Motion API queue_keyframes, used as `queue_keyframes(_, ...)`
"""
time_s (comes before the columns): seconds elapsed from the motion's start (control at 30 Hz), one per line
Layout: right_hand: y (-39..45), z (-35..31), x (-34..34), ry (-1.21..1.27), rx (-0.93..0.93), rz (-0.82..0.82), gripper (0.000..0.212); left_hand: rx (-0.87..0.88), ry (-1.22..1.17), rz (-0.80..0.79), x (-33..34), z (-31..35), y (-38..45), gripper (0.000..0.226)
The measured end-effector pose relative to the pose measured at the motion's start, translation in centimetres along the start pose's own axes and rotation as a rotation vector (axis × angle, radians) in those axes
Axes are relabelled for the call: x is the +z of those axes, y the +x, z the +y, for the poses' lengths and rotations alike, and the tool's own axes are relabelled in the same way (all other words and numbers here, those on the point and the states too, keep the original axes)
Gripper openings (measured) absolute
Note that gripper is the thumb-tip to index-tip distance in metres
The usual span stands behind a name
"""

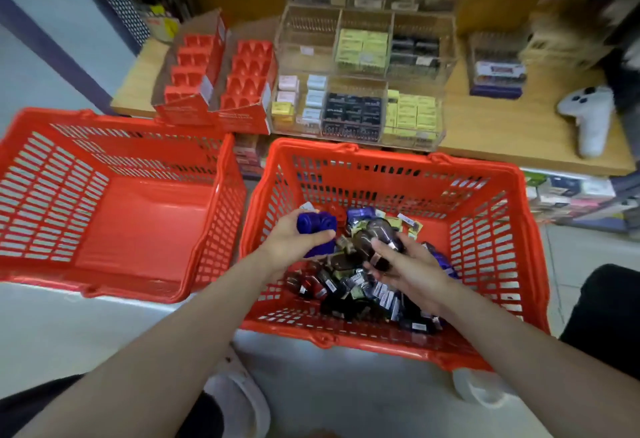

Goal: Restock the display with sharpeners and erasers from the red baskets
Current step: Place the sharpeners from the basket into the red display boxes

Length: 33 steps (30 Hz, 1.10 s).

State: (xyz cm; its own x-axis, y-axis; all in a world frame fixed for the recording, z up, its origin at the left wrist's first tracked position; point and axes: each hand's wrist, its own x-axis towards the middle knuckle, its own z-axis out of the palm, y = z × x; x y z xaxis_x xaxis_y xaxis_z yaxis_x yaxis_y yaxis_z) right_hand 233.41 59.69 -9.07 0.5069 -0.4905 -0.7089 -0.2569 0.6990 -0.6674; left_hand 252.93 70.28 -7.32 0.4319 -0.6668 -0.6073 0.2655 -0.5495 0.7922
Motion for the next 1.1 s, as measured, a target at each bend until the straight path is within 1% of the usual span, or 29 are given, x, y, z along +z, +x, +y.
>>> queue_keyframes(0.03,-0.6,-0.9,1.2,0.042,-0.034,-0.003,0.023,0.028,0.017,0.016,-0.6,1.2,-0.9,0.03)
queue_keyframes(0.07,-1.3,-1.9,2.7,0.071,-0.062,-0.01,0.019,0.068,0.017,0.027,-1.6,2.5,-2.1,0.028)
queue_keyframes(0.1,-1.9,-3.0,4.4,0.093,-0.079,-0.02,0.021,0.11,-0.007,0.036,-2.8,4.0,-3.2,0.027)
queue_keyframes(0.17,-2.9,-5.3,8.5,0.069,-0.093,-0.072,0.037,0.181,-0.059,0.078,-6.1,7.0,-5.2,0.026)
queue_keyframes(0.2,-3.3,-6.4,10.8,0.052,-0.099,-0.104,0.041,0.212,-0.087,0.108,-8.0,8.2,-6.1,0.027)
queue_keyframes(0.23,-3.7,-7.1,13.2,0.052,-0.104,-0.134,0.036,0.239,-0.123,0.139,-10.2,8.9,-6.9,0.028)
queue_keyframes(0.3,-4.0,-7.6,18.0,0.058,-0.115,-0.184,0.021,0.257,-0.194,0.215,-14.9,9.0,-8.0,0.021)
queue_keyframes(0.37,-3.9,-7.1,22.5,0.027,-0.133,-0.236,0.012,0.206,-0.252,0.292,-19.3,7.6,-8.4,0.022)
queue_keyframes(0.5,-2.0,-4.3,30.7,-0.15,-0.181,-0.277,0.027,-0.014,-0.321,0.501,-26.9,2.9,-7.0,0.021)
queue_keyframes(0.57,0.1,-2.9,34.7,-0.215,-0.2,-0.259,0.031,-0.072,-0.309,0.565,-29.5,0.7,-5.6,0.022)
queue_keyframes(0.67,3.8,-1.2,39.0,-0.326,-0.217,-0.188,0.032,-0.109,-0.3,0.608,-31.9,-1.9,-3.5,0.026)
queue_keyframes(0.77,7.1,-0.3,39.8,-0.414,-0.219,-0.027,0.029,-0.122,-0.305,0.587,-32.4,-3.0,-1.9,0.027)
queue_keyframes(0.83,8.5,-0.4,38.4,-0.453,-0.201,0.103,0.029,-0.103,-0.291,0.541,-32.1,-2.9,-1.2,0.026)
queue_keyframes(0.87,8.7,-0.6,37.5,-0.445,-0.189,0.134,0.028,-0.091,-0.284,0.521,-31.6,-2.6,-0.9,0.025)
queue_keyframes(0.97,8.2,-0.9,35.3,-0.431,-0.187,0.113,0.022,-0.06,-0.304,0.502,-29.9,-1.8,-0.3,0.023)
queue_keyframes(1.1,8.4,-0.1,33.3,-0.53,-0.221,0.208,0.036,-0.076,-0.285,0.481,-28.1,-1.8,1.3,0.025)
